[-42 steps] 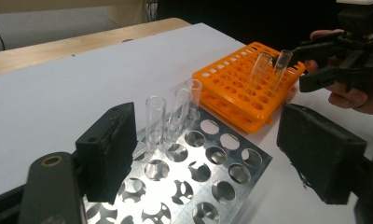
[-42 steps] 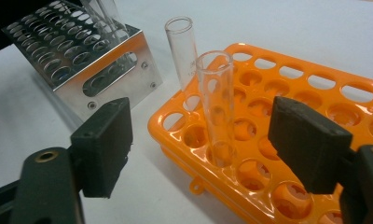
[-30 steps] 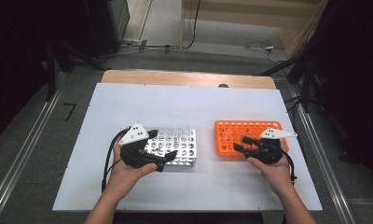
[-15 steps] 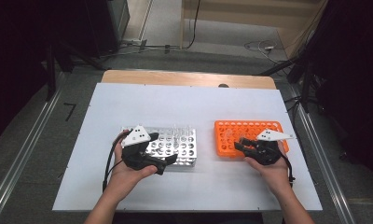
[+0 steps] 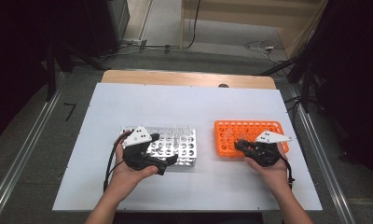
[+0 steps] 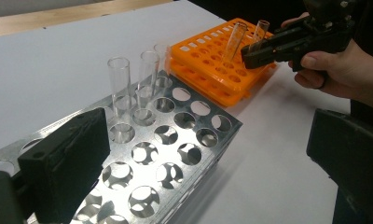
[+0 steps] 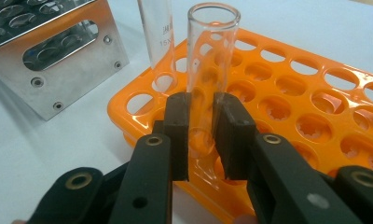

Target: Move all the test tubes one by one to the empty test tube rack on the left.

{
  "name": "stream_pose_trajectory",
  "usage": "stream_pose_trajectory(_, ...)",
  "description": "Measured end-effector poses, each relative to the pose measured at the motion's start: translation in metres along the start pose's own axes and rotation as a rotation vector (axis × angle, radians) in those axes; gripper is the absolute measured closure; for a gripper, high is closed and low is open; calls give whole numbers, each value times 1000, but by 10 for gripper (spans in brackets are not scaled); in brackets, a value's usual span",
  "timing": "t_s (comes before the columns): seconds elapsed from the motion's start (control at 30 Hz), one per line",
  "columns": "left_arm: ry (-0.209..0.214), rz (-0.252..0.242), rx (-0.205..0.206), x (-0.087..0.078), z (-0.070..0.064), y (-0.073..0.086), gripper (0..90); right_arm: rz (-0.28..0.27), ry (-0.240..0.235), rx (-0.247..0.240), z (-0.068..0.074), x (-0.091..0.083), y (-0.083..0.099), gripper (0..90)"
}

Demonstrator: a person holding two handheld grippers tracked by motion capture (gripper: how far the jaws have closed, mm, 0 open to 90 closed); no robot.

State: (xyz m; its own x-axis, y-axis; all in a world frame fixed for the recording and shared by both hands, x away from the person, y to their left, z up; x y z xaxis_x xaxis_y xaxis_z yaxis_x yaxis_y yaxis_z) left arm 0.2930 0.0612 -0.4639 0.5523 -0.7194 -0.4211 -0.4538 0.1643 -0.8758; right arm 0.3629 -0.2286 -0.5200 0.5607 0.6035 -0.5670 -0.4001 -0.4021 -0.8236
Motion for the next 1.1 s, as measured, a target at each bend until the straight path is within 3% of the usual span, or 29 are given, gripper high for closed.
stream_pose_trajectory(0.33,-3,-3,0,-1,0,0,0,-32,-29,29,-1,-6,-4,735)
stream_pose_trajectory(0.7,-3,-6,0,-1,-1,-1,0,-76,-11,27,1,-20,-17,736)
stream_pose_trajectory(1.1,2,-12,7,-2,-3,-3,0,-100,-61,-4,24,-28,-33,737)
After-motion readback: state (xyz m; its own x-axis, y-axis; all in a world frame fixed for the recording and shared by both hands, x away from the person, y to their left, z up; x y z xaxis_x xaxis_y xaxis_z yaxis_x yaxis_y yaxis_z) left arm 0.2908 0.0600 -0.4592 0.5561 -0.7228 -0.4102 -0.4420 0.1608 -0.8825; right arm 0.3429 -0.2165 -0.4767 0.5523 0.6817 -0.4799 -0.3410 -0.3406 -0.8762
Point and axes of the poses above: each handheld gripper's, and its own axes: x roughly forward along the jaws, y roughly out of its underside, z roughly to its left, the point moved 8 cm from there along x, roughly forward along the jaws, and after that the axes turned 2 degrees about -x, right-handed, at the moved point
